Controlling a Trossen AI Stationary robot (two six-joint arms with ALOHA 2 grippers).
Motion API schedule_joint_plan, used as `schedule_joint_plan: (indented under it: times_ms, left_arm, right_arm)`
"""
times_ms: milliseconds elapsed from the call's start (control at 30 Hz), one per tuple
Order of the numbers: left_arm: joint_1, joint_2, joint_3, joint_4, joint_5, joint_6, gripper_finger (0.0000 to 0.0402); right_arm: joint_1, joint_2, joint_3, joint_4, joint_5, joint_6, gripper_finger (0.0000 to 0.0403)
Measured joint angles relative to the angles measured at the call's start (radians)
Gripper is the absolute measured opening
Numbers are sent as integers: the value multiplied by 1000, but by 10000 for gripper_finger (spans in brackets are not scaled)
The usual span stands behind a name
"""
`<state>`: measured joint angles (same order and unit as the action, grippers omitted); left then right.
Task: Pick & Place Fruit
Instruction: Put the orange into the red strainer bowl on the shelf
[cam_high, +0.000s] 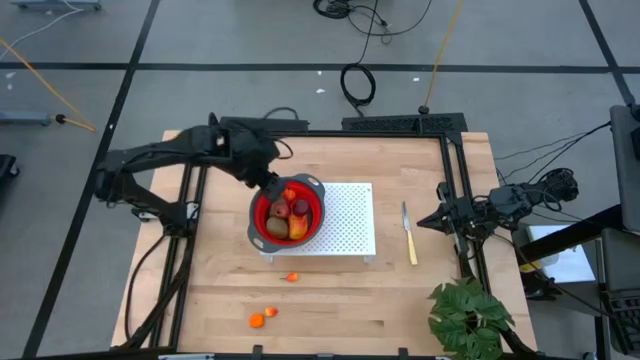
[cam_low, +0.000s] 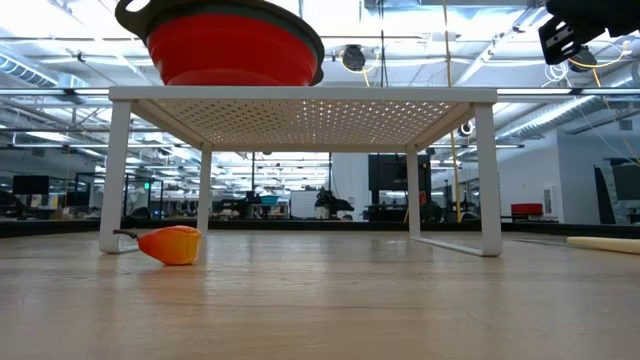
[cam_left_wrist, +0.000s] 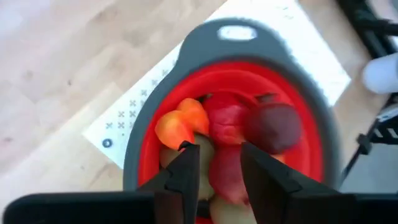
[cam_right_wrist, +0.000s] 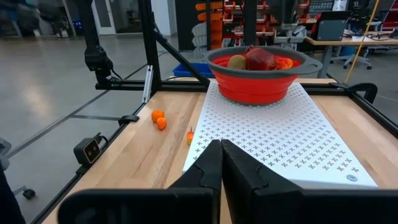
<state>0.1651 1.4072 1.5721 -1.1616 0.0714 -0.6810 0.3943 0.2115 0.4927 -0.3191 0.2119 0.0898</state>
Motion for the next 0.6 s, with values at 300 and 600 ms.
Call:
schedule_joint_plan:
  times_ms: [300, 600]
  left_arm:
    - [-131, -3, 157, -15, -103, -5, 37]
    - [-367, 7, 158, -19, -186, -295, 4]
  right_arm:
    - [0, 0, 0, 0, 0, 0, 0]
    - [0, 0, 0, 0, 0, -48, 0]
